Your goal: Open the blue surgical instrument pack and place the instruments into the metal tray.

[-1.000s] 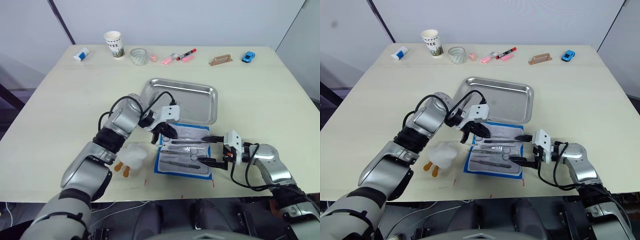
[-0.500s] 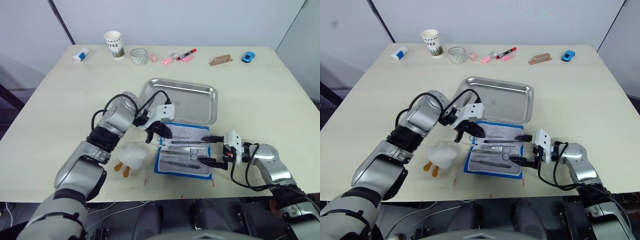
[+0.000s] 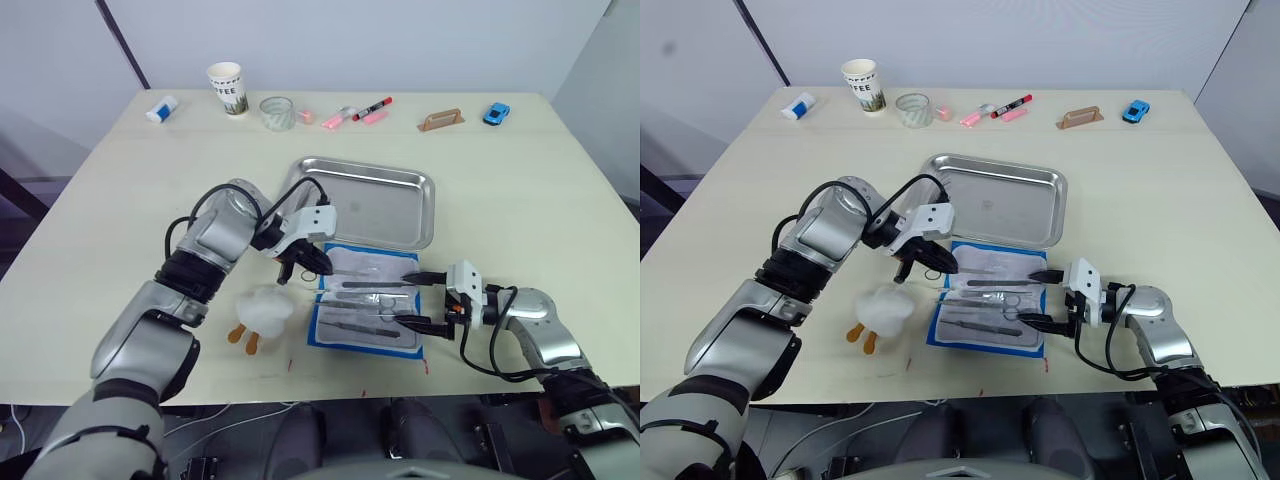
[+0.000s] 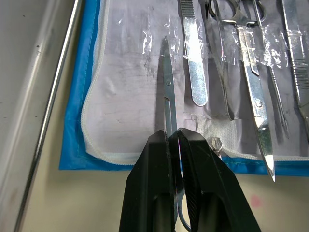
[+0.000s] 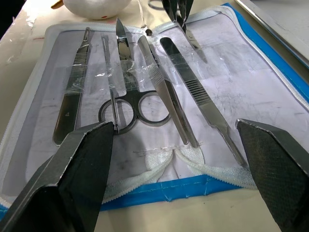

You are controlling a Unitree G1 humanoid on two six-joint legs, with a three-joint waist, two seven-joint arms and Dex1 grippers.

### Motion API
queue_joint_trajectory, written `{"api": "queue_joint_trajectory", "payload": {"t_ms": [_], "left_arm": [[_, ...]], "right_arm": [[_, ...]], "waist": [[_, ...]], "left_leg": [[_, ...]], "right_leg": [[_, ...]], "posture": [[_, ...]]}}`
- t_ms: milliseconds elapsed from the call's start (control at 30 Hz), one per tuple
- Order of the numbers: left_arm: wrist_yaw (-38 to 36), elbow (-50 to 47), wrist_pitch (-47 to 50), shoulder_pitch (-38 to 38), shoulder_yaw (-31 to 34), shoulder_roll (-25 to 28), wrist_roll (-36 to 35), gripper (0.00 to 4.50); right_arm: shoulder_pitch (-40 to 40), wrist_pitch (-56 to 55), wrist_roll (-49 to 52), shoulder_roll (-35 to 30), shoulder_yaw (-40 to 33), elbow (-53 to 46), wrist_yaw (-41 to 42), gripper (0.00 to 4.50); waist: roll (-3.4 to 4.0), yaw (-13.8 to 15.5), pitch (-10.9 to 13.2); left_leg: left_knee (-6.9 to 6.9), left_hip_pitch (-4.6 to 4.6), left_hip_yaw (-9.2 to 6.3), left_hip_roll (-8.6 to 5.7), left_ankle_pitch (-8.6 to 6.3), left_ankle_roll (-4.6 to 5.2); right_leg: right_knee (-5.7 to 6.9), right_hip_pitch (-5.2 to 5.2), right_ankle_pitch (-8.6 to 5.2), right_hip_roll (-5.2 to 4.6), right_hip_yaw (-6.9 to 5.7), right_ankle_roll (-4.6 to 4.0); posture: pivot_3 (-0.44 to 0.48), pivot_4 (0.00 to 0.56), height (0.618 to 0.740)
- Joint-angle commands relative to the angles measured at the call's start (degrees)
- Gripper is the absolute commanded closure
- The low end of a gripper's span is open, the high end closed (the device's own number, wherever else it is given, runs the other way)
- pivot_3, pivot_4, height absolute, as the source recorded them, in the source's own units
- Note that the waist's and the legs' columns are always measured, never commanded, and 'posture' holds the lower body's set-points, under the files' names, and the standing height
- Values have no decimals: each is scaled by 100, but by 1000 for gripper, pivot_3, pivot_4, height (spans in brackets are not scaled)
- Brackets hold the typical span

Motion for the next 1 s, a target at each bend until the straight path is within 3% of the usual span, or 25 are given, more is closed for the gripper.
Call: {"api": "queue_joint_trajectory", "payload": {"t_ms": [33, 400, 633, 833, 1000], "left_arm": [[-174, -114, -228, -32, 265, 190, -182, 4462], [-475, 71, -916, 212, 552, 701, -669, 4462], [-443, -147, -710, 421, 854, 923, -1339, 4462], [392, -489, 2, 594, 1465, 659, -1689, 4462], [2185, -948, 844, 712, 2311, -160, -1968, 4462]], "right_arm": [[185, 245, -337, 61, 358, 423, -39, 90], [164, 201, -380, 79, 374, 475, -24, 90], [144, 172, -395, 100, 391, 517, -15, 90], [159, 154, -392, 96, 384, 524, -9, 90], [185, 147, -385, 72, 376, 518, 13, 90]], "waist": [[0, -2, 0], [-1, 1, 0], [-2, 0, 1], [-2, -2, 1], [-5, 4, 0]], "left_leg": [[0, 0, 0, 0, 0, 0], [-2, 2, 0, 1, 0, 0], [-9, 9, -3, 2, 0, 0], [-9, 11, -5, 3, 0, 0], [-9, 10, -16, 3, 0, 0]], "right_leg": [[0, 0, 0, 0, 0, 0], [1, 0, -1, 1, 1, -3], [3, 0, -3, 3, 6, -5], [3, 0, -3, 4, 7, -5], [3, 0, -2, 0, 5, -4]], "posture": [[0, 150, 725], [0, 150, 725], [0, 150, 725], [0, 150, 725], [0, 150, 725]]}}
